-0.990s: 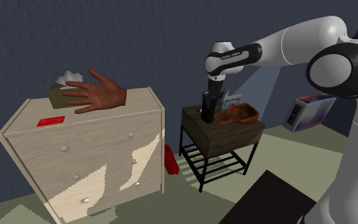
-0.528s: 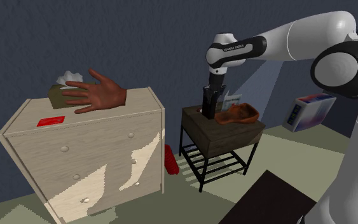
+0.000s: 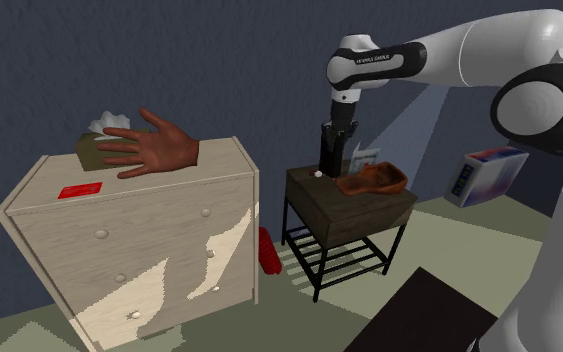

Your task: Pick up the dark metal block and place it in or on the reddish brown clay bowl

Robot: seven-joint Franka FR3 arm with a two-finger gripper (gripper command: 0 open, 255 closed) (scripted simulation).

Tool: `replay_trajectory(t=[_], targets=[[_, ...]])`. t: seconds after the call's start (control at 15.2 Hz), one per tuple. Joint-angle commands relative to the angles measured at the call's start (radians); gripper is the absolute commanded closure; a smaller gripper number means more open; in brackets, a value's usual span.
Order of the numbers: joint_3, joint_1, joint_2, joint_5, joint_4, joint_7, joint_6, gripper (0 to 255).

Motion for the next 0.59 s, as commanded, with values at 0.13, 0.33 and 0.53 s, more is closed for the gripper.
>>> replay_trajectory(t=[0.13,0.33,0.53], targets=[[-0.001,-0.001,-0.001,0.000,0.055,0.001,-0.055,255],[-0.001,-0.002,0.002,0.000,0.099,0.001,-0.097,255],[-0.002,-0.004,0.007,0.001,0.147,0.000,-0.139,255]])
